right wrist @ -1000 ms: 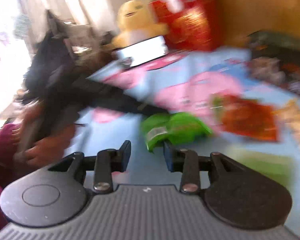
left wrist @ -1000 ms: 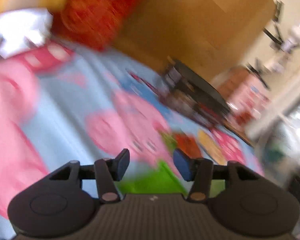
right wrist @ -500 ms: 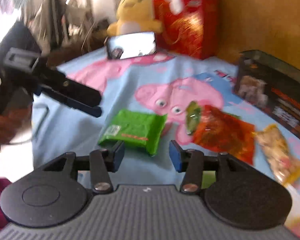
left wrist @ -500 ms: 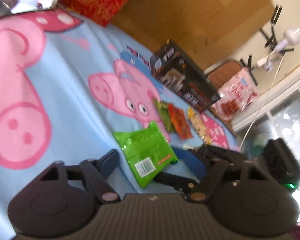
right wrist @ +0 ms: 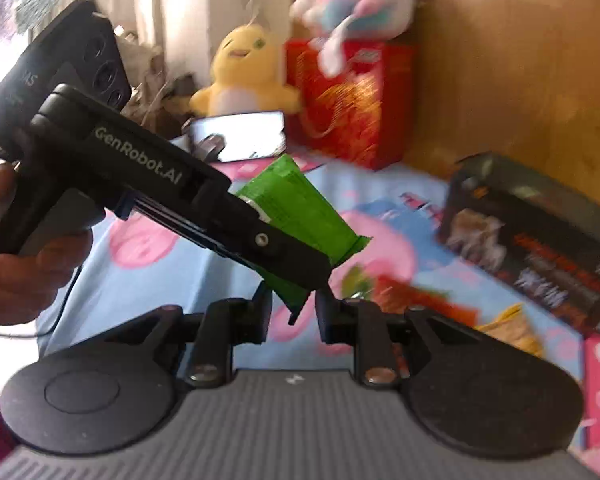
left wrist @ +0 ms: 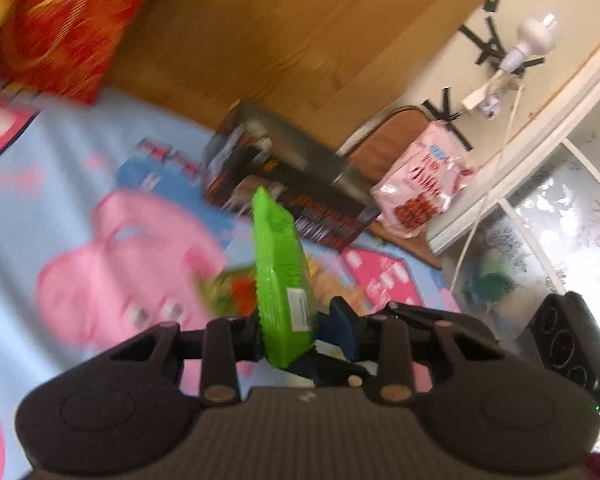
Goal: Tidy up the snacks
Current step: 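Lift the bright green bag and drop it into the black tin, then move the left gripper back toward the remaining snacks on the sheet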
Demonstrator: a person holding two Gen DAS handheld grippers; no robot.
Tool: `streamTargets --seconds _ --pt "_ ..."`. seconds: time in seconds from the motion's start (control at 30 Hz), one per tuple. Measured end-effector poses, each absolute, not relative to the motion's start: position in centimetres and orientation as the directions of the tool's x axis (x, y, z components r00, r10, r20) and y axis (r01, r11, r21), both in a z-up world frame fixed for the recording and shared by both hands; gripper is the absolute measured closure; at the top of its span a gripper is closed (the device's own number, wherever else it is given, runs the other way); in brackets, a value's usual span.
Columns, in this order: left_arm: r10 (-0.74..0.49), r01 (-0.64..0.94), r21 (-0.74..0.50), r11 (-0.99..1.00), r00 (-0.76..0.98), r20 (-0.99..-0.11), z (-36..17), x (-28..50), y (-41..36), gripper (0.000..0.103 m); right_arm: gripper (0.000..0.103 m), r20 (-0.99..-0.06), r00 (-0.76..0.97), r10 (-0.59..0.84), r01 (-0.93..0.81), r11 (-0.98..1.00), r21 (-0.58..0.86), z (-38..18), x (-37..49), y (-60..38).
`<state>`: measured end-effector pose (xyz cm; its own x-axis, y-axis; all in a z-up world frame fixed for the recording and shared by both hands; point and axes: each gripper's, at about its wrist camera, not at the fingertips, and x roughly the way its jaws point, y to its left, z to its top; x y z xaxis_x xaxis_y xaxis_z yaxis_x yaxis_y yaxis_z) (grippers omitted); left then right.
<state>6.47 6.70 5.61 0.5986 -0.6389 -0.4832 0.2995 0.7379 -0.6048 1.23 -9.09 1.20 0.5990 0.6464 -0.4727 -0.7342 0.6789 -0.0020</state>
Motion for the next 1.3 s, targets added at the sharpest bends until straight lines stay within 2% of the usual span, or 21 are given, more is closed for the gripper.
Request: streamTargets --seconds 0.13,0.17,0.2,0.23,0.27,0.3,0.37,0.43,0.63,0.9,1.03,1.07,1.1,1.17,1.23,1.3 --pt "-0.650 0.385 -0.544 0.745 0.601 -0.466 9.2 11.0 3.7 0.071 0.077 -0.409 0.687 0.601 -0.664 0.747 -0.017 3.6 3.4 -11.3" --pt "-0.651 0.393 -0.538 0.746 0.600 -0.465 9.9 12.4 2.9 0.066 0.077 -0.395 0.707 0.587 -0.644 0.765 -0.016 4.2 4.2 -11.9" --pt "-0.643 0.396 -0.523 0.755 0.606 -0.469 10.4 14.4 2.1 0.059 0.077 -0.384 0.726 0.571 -0.621 0.783 -0.010 5.0 5.3 -12.6" --pt "-0.624 0.394 -0.498 0.772 0.616 -0.480 10.6 16.0 1.5 0.039 0.077 -0.377 0.741 0.556 -0.603 0.798 -0.008 5.6 6.2 -13.1" --pt "-0.586 0.384 -0.453 0.804 0.636 -0.502 10.6 17.6 0.6 0.025 0.074 -0.370 0.761 0.533 -0.578 0.816 -0.016 6.1 7.5 -13.6" --pt "-0.527 0.350 -0.402 0.846 0.666 -0.528 10.5 18.9 -0.1 0.024 0.067 -0.364 0.786 0.500 -0.548 0.836 -0.037 6.4 8.8 -13.8" --pt "-0.456 0.293 -0.358 0.887 0.683 -0.571 9.8 20.1 -0.6 0.029 0.064 -0.397 0.824 0.404 -0.473 0.876 -0.090 6.2 11.5 -14.4" --pt "-0.513 0.322 -0.413 0.852 0.674 -0.532 9.2 19.2 0.5 0.029 0.064 -0.449 0.829 0.334 -0.408 0.910 -0.075 5.6 13.2 -15.9" --pt "-0.535 0.298 -0.475 0.828 0.675 -0.508 7.7 15.1 3.8 0.029 0.064 -0.412 0.818 0.401 -0.415 0.908 0.060 4.0 8.7 -21.6" --pt "-0.623 0.333 -0.540 0.773 0.561 -0.545 5.0 7.9 4.4 0.029 0.064 -0.461 0.664 0.588 -0.526 0.806 0.271 1.6 2.8 -22.8" --pt "-0.676 0.354 -0.583 0.731 0.496 -0.545 3.6 5.0 3.3 0.029 0.063 -0.516 0.608 0.603 -0.559 0.787 0.262 0.1 0.5 -21.6" --pt "-0.684 0.355 -0.591 0.724 0.480 -0.549 3.2 4.6 3.0 0.029 0.059 -0.526 0.609 0.594 -0.558 0.792 0.248 -0.3 0.1 -21.3" --pt "-0.688 0.355 -0.596 0.721 0.467 -0.555 2.7 4.2 2.7 0.029 0.051 -0.532 0.612 0.585 -0.554 0.798 0.239 -0.6 -0.2 -21.3" --pt "-0.686 0.344 -0.599 0.723 0.452 -0.570 1.8 3.8 2.2 0.028 0.043 -0.553 0.615 0.562 -0.545 0.810 0.216 -1.3 -0.4 -21.0" --pt "-0.679 0.311 -0.610 0.729 0.442 -0.586 0.7 4.0 1.7 0.026 0.043 -0.574 0.621 0.533 -0.550 0.819 0.165 -1.9 -0.9 -20.7" --pt "-0.682 0.315 -0.613 0.724 0.460 -0.569 0.0 4.1 1.4 0.028 0.043 -0.570 0.639 0.517 -0.565 0.818 0.108 -2.4 -1.4 -20.2"
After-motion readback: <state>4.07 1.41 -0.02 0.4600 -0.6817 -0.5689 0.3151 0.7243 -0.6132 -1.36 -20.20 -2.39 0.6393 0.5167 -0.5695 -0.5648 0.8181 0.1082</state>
